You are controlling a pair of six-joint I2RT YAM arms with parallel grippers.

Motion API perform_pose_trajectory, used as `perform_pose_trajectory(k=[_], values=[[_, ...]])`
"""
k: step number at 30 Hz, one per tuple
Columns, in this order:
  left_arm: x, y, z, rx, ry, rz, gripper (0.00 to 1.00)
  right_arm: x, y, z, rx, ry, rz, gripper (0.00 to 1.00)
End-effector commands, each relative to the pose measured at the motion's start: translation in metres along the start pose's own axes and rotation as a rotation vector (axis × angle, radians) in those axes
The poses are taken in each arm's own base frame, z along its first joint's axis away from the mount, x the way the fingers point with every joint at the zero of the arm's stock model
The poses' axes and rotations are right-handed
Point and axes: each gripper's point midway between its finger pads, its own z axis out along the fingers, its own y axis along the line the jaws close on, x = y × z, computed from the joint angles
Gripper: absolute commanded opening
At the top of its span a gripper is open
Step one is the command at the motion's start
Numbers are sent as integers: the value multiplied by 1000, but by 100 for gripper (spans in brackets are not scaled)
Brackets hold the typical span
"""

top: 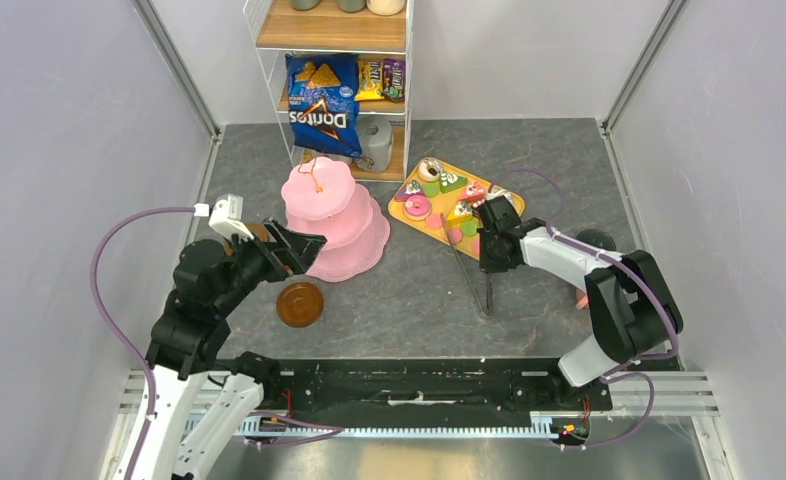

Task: Serve the afternoon tea

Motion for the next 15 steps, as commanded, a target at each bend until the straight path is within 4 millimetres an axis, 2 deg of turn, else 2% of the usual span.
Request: perform_pose_trajectory(k=[1, 3, 9, 15], values=[[-6, -19, 4, 76, -11, -45, 99, -12, 2, -13, 3, -70, 10, 9], [-4, -21, 6, 82, -1, -54, 99, -15, 3, -21, -6, -89, 11, 0], [4, -38, 17, 135, 27, -74, 99, -23, 8, -55, -46, -156, 33, 0], [33, -68, 41, 169, 121, -31, 99, -23, 17, -94, -132, -224, 55, 0]])
